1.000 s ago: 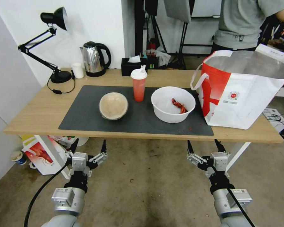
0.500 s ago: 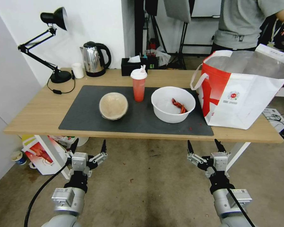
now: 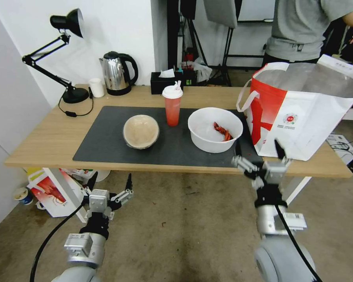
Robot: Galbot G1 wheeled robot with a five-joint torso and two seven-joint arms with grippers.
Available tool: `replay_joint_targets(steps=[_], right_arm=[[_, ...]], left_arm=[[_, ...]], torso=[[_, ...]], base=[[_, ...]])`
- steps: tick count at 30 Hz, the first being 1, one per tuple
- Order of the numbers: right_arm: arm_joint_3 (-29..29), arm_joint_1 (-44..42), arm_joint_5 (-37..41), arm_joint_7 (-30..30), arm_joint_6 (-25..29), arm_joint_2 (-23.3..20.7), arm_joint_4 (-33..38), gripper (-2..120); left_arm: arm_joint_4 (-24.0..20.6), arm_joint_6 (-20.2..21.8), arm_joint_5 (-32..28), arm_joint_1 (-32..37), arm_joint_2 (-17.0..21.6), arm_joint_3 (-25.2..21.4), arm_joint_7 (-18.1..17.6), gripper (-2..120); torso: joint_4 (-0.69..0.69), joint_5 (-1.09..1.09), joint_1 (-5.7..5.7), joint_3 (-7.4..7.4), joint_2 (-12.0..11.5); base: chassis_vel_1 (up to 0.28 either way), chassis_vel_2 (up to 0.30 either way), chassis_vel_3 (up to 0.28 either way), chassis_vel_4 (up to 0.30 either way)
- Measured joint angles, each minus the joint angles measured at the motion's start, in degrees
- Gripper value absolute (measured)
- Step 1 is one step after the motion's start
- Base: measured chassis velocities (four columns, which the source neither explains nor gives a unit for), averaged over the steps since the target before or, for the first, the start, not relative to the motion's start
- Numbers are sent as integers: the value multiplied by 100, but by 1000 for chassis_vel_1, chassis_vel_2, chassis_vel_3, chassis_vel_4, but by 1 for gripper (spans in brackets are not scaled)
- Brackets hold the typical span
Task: Pick up the trash from the table and place it into the takeout bag.
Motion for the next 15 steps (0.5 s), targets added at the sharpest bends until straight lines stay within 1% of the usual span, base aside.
replay_joint_targets(steps=[3,6,15], right_arm=[[-393,647,-192,667,294,-231,-5,100],[-485,779,-201,795,403,-293,7,100],[-492,755,-200,787,417,-296,37,100]], left_arm=[[0,0,0,0,0,0,0,100],[0,0,0,0,0,-1,0,100],[0,0,0,0,0,0,0,100]], torso=[[2,-1,0,0,0],[0,0,0,0,0],[-1,0,0,0,0]], base=[[0,0,0,0],[0,0,0,0],[0,0,0,0]])
